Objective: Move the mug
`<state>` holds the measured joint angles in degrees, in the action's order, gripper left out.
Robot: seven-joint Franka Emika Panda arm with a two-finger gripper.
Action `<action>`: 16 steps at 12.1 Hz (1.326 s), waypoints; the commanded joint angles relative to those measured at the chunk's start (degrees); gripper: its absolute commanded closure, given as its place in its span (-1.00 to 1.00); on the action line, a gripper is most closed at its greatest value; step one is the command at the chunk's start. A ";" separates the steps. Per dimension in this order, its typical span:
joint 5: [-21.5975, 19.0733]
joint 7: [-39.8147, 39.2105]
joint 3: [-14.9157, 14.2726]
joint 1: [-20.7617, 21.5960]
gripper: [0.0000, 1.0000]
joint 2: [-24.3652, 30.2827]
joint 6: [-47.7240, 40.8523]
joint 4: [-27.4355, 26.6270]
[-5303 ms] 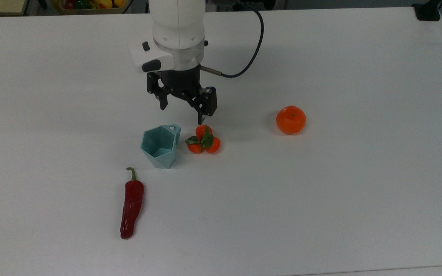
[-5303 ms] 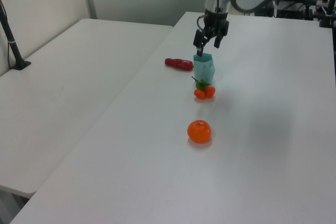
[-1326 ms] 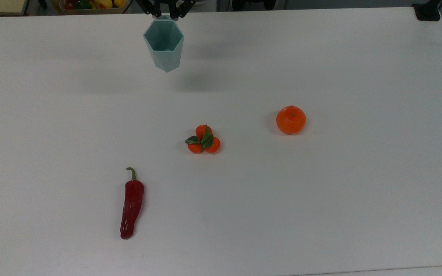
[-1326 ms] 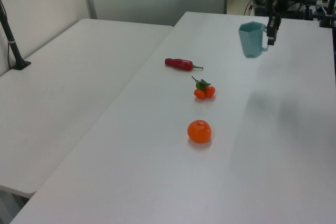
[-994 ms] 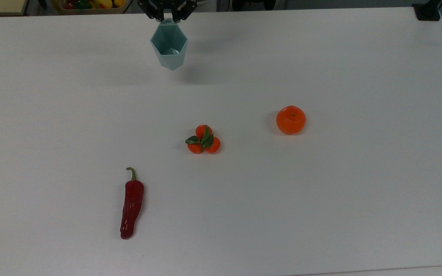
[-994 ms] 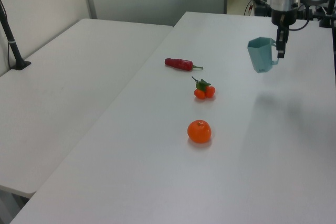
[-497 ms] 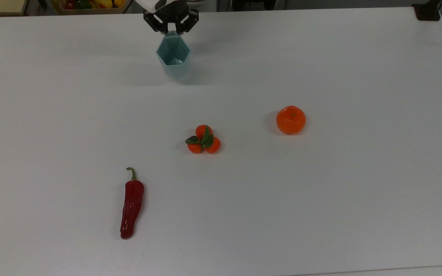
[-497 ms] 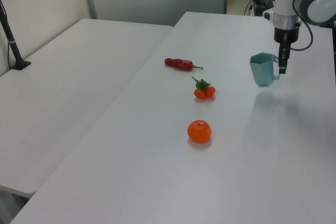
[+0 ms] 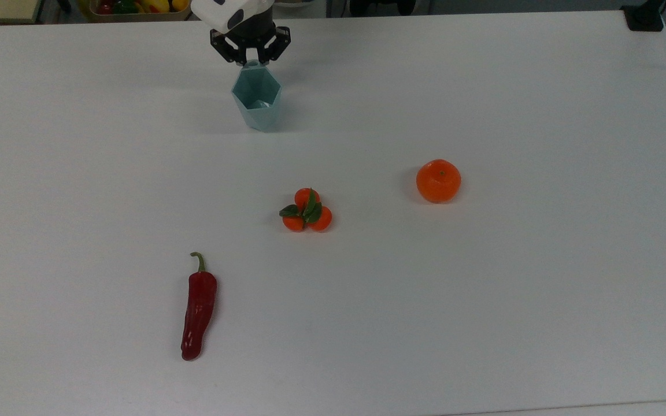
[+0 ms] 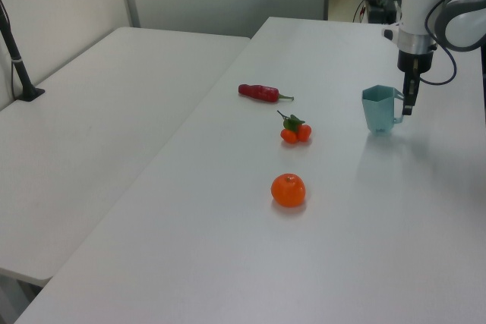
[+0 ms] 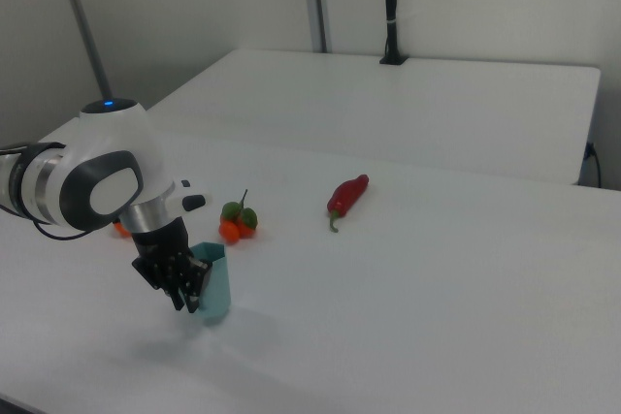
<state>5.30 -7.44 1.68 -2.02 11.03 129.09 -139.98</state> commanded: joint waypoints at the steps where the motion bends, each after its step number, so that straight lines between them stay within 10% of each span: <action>1: -1.26 -2.14 -0.27 0.00 0.99 -2.14 4.15 -0.82; 4: -1.35 -1.97 -0.27 -0.08 0.73 -2.59 3.98 -0.82; 7: -1.35 -1.01 -0.27 -0.08 -0.17 -2.85 3.10 -0.73; 12: -1.35 0.31 -0.19 0.00 -1.00 -1.80 -0.58 0.06; 16: -1.26 8.57 1.30 0.71 -1.00 -1.09 -14.25 11.88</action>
<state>5.17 -2.58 1.82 -1.98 8.82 124.68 -135.94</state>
